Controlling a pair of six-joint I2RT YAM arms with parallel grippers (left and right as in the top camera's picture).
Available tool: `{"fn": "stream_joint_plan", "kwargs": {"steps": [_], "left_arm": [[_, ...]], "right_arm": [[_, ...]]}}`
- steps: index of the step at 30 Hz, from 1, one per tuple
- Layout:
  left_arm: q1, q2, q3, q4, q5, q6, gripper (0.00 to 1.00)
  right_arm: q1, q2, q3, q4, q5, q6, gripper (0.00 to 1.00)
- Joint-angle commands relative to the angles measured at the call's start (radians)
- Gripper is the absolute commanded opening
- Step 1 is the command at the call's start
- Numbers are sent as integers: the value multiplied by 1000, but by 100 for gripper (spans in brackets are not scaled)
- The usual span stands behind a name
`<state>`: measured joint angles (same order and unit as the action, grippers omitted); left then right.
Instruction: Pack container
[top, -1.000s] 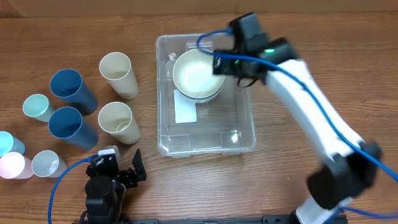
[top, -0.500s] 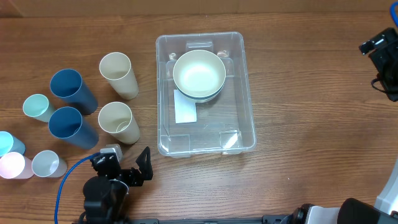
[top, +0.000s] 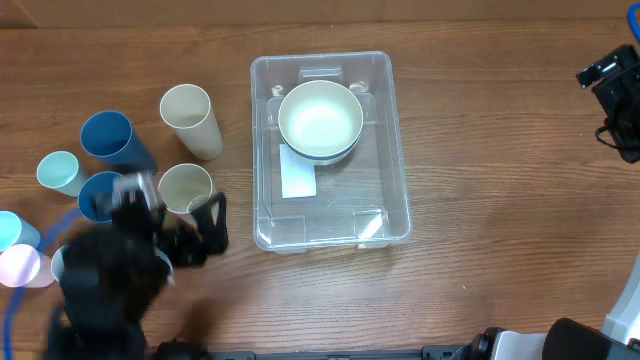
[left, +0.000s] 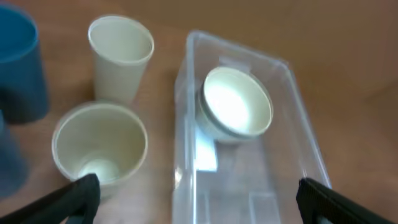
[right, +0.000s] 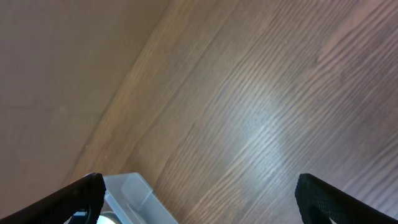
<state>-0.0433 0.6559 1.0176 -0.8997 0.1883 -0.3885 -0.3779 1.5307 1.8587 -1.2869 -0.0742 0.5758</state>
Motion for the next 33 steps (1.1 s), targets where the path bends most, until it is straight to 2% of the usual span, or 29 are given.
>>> {"fn": "stream_joint_plan", "kwargs": {"steps": [1,2,3,8,12,15,17,20,23,29,33], "left_arm": [[5,320,404,-179,17,202,100],[5,404,502,-250,64,269,100],[5,451,545,-284,80,280,100],[5,602,565,-367,21,271,100],[6,670,566,-422,-121,83,100],[6,683,566,-427,-145,15,100],[9,683,570,-433,-220,-45,100],[52,684,570,-444,-235,-62,100],[164,690,570,-459,-227,-62,100],[571,694,569,-492,-217,-62,100],[835,719,569,-479,-221,-173,100]], "right_arm": [[1,-9,6,2,2,5,100],[1,-9,6,2,2,5,100],[1,-9,6,2,2,5,100],[1,-9,6,2,2,5,100],[1,-9,6,2,2,5,100],[1,-9,6,2,2,4,100],[1,-9,6,2,2,5,100],[1,-9,6,2,2,5,100],[1,-9,6,2,2,5,100],[1,-9,6,2,2,5,100],[1,-9,6,2,2,5,100]]}}
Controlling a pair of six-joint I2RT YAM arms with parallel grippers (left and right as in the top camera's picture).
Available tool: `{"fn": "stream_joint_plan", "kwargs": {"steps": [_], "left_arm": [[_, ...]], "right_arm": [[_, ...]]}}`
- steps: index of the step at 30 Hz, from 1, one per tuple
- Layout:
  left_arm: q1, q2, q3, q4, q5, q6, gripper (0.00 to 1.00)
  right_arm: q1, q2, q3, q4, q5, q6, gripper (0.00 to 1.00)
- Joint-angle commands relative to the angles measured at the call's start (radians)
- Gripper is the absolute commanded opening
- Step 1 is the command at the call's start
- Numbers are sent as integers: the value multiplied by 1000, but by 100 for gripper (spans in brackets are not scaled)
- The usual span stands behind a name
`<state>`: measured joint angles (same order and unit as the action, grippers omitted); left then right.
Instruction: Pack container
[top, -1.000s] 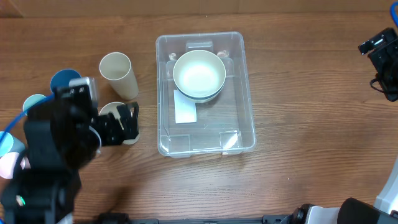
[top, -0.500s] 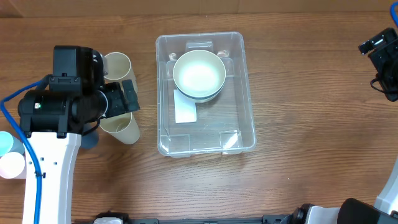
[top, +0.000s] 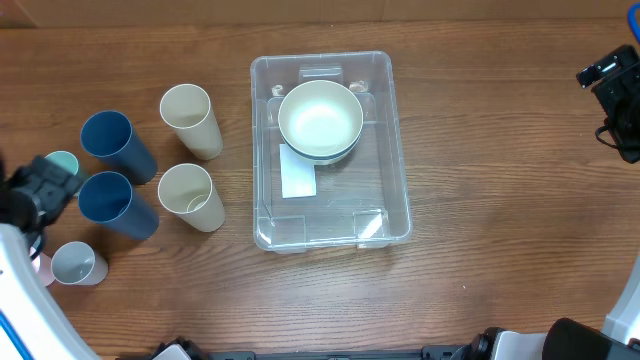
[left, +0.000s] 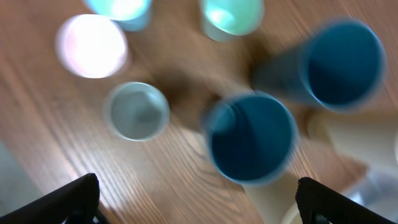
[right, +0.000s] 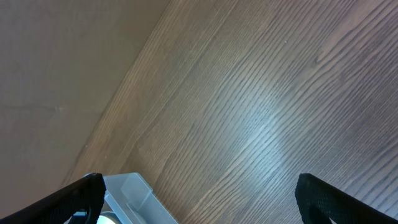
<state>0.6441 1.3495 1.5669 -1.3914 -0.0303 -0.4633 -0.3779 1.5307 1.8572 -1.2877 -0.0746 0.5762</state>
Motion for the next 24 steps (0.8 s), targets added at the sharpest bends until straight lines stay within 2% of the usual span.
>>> {"fn": "stream_joint_plan", "kwargs": {"steps": [1,6,11,14,19,24], "left_arm": [[177,32,20,23,-2,-113,100],[318,129,20,147,-3,-138,100],[393,270,20,229,9,-30,100],[403,418,20,282,27,77,100],[403,519,20,386,-6,142,99],[403,570,20,474,-3,200,79]], "right_arm": [[1,-9,8,2,2,4,100],[1,-9,8,2,2,4,100],[1,-9,8,2,2,4,100],[1,-9,8,2,2,4,100],[1,-9,8,2,2,4,100],[1,-9,8,2,2,4,100]]}}
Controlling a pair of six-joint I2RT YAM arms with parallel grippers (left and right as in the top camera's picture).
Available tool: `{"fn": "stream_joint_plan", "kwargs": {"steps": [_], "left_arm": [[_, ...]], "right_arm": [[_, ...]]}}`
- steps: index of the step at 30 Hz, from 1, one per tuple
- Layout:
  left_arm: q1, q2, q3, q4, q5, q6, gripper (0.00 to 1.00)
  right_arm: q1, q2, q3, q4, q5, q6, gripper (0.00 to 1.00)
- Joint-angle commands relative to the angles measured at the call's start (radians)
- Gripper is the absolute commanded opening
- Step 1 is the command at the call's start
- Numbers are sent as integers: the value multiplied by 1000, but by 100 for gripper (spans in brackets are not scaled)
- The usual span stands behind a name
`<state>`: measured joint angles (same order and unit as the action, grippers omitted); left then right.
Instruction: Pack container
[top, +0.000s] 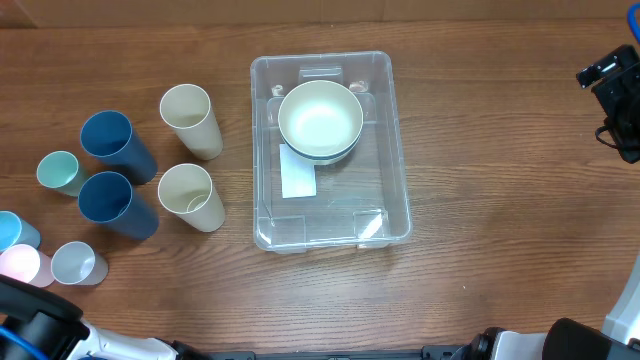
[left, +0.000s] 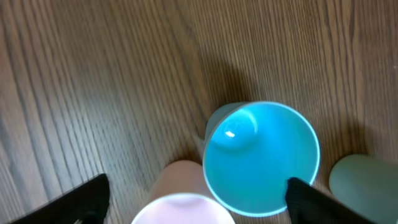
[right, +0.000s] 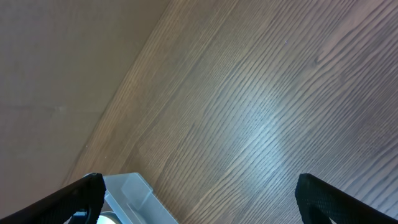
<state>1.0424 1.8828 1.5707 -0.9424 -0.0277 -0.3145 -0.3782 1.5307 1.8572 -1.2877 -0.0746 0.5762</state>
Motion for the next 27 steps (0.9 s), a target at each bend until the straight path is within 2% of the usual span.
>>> {"fn": "stream_joint_plan", "kwargs": {"steps": [1,8,10,14,16,19,22,23,27], "left_arm": [[5,52,16,31,-5,61,75],[5,140,16,60,-5,69,72],[4,141,16,96,-5,74,63],[4,141,16,153,-5,76,38],[2,142,16,172,-2,76,37],[-3,150,16,182,2,76,44],[-8,162,14,183,2,76,41],[-12,169,13,184,3,76,39],[-32,211,13,181,9,76,17]], "right_arm": [[1,-9,8,2,2,4,100],[1,-9,8,2,2,4,100],[1,-9,8,2,2,4,100],[1,-9,8,2,2,4,100],[1,-9,8,2,2,4,100],[1,-9,8,2,2,4,100],[1,-9,8,2,2,4,100],[1,-9,8,2,2,4,100],[1,-9,8,2,2,4,100]]}}
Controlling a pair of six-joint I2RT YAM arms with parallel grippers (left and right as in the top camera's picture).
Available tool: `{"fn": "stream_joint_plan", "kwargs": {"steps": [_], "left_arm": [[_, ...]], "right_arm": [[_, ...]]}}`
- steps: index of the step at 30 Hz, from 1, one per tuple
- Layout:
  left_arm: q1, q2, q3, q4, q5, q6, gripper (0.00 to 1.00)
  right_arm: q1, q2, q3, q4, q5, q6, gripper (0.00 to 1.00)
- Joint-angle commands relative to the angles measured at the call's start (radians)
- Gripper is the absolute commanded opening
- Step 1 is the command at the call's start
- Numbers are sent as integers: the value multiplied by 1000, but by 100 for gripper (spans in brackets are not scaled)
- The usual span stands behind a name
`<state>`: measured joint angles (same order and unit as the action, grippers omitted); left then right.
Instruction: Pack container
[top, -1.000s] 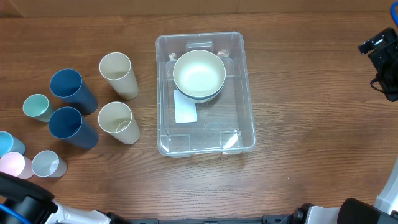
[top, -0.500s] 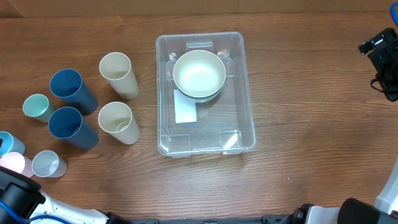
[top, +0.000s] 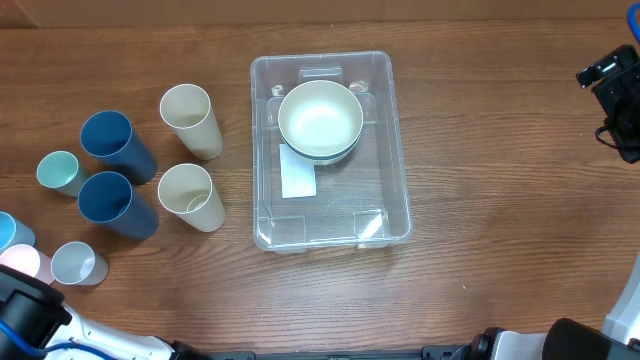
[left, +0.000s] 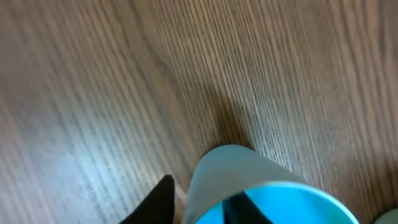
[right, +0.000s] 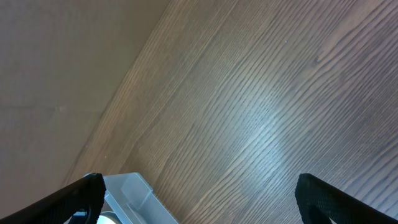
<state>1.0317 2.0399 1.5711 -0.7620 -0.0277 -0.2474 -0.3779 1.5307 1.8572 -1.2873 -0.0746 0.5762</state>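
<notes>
A clear plastic container (top: 400, 200) stands mid-table with a cream bowl (top: 320, 120) inside at its far end. The light blue cup (left: 249, 168) fills the bottom of the left wrist view, and only a sliver of it (top: 5, 232) shows at the overhead view's left edge. My left gripper (left: 199, 202) is shut on that cup's wall, with one finger outside the rim and one inside. Its arm (top: 25, 310) is in the bottom left corner. My right gripper (right: 199, 199) hangs open and empty over bare wood at the far right, where it (top: 612, 85) also shows from overhead.
Left of the container stand two cream cups (top: 190, 120) (top: 188, 195), two dark blue cups (top: 112, 140) (top: 110, 200) and a small teal cup (top: 60, 172). A pink cup (top: 18, 262) and a grey cup (top: 78, 264) sit near the left arm. A white card (top: 298, 172) lies inside the container.
My left gripper was open wide above the light blue cup. Now it is lower and its fingers have closed on the cup's wall. The right arm has not moved.
My left gripper was open beside the near cream cup, next to the container. Then it was over the dark blue cups farther left. Then it was above the light blue and pink cups at the table's left edge. Now it grips the light blue cup's rim.
</notes>
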Motion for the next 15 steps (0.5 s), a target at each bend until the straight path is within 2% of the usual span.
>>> {"fn": "stream_joint_plan", "kwargs": {"steps": [1,2,7,12,15], "left_arm": [[-28,65,13,1,21,9,7],[-34,65,14,4,21,9,4],[-38,-11,145,-106,36,16,4],[-55,-168,356,-269,187,-47,4],[-116,-279,437,-349,301,-64,4]], "right_arm": [[1,-9,8,2,2,4,100],[1,-9,8,2,2,4,100],[1,-9,8,2,2,4,100],[1,-9,8,2,2,4,100],[1,-9,8,2,2,4,100]]}}
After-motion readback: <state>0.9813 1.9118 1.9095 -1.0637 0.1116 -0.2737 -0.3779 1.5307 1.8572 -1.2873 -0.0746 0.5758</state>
